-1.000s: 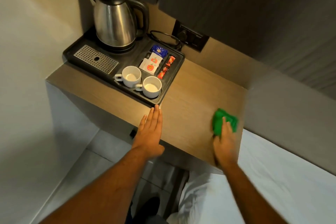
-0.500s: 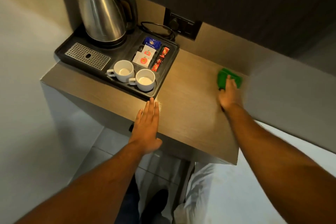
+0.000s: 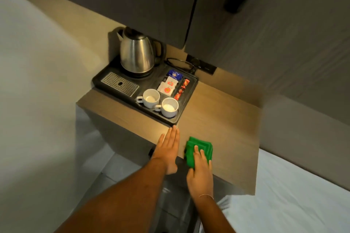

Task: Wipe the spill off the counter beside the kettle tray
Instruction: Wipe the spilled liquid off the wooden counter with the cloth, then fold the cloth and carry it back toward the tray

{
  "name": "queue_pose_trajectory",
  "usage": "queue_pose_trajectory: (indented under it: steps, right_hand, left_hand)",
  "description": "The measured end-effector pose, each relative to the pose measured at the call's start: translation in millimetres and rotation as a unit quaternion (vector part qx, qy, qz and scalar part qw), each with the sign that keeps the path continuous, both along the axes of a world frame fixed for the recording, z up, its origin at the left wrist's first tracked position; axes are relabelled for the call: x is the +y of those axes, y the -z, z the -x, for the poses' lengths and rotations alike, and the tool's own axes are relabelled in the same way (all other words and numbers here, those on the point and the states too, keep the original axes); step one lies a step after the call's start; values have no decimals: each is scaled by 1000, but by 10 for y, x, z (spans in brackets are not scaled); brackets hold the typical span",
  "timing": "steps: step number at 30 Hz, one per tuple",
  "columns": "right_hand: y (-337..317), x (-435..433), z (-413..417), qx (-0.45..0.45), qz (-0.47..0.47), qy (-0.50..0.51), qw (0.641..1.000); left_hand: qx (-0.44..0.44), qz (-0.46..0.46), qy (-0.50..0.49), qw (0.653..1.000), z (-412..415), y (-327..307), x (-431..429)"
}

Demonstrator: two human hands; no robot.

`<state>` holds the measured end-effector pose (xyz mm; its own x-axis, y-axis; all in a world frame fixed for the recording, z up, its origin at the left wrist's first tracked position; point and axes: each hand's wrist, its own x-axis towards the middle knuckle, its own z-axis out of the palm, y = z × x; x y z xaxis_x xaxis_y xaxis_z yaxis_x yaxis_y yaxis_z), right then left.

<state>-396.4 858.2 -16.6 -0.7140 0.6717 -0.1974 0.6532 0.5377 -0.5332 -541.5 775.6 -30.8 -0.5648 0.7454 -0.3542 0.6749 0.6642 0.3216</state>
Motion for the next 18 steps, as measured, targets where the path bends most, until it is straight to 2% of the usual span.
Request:
queue_pose_trajectory:
  steps: [4,7,10,14,18]
  right_hand:
    - [-285,-6,153,4,24,-13,1000]
    - [-453,-372,446,31,79,-106,991]
    - [-512,-1045,652,44,150,-206,966]
    - [-406,-2105,643,14,243,-311,919]
    - [-345,-3213,403,-58,287,-446,846]
  left_hand:
    - [19,-16,-34,999,-9,-174,-303]
    - [40,-50,-108,992,-143,-301,-889]
    - [54,-10,-230,972,-429,-394,-1843]
    - [16,50,-397,916,-1045,-376,-3135]
    - [38,37,-575,816,-1814,-388,-4255]
